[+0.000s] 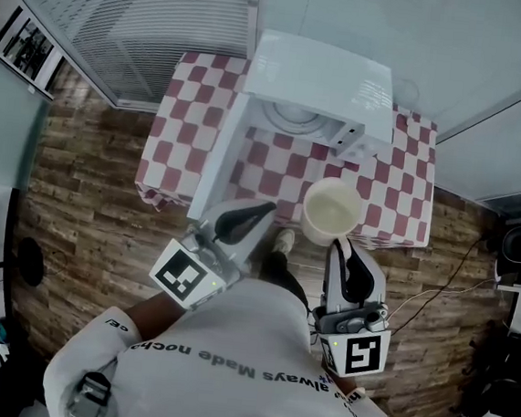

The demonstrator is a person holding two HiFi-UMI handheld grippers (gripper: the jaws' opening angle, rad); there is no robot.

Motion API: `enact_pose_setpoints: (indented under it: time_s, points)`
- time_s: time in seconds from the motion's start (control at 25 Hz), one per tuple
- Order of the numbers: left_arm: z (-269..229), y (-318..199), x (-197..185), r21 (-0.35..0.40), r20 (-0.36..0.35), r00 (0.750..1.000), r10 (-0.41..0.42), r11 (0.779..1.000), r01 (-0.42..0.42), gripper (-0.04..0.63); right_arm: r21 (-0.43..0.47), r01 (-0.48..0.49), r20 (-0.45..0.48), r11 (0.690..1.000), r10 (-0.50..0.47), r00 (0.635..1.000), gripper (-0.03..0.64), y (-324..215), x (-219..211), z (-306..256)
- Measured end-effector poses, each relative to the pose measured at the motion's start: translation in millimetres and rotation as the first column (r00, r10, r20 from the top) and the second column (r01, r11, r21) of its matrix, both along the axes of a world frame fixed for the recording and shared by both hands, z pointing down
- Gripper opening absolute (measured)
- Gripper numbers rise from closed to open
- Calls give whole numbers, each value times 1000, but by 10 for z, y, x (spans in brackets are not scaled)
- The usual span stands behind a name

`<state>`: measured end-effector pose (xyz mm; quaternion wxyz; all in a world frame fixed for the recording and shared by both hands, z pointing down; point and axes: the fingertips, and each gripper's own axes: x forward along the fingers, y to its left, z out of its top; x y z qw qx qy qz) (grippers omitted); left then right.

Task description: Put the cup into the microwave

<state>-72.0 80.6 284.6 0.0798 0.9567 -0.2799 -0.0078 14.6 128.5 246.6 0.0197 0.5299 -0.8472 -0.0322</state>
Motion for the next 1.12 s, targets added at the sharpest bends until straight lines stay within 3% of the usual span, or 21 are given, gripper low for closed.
enact_pose_setpoints:
  time_s: [0.24, 0.44, 1.12]
  points:
    - [-165, -429, 350, 34, -62, 998, -22, 999, 24, 5, 7, 22, 4, 1000, -23, 1000, 37, -433, 329, -40]
    - [-165, -777, 601, 64, -33, 998, -50, 997, 52, 5, 15, 55, 10, 998, -55, 998, 37, -793, 614, -73]
    - [-84, -1549, 1444, 57, -36, 989, -146, 987, 148, 5, 22, 151, 14, 988, -151, 988, 37, -1603, 1506, 21]
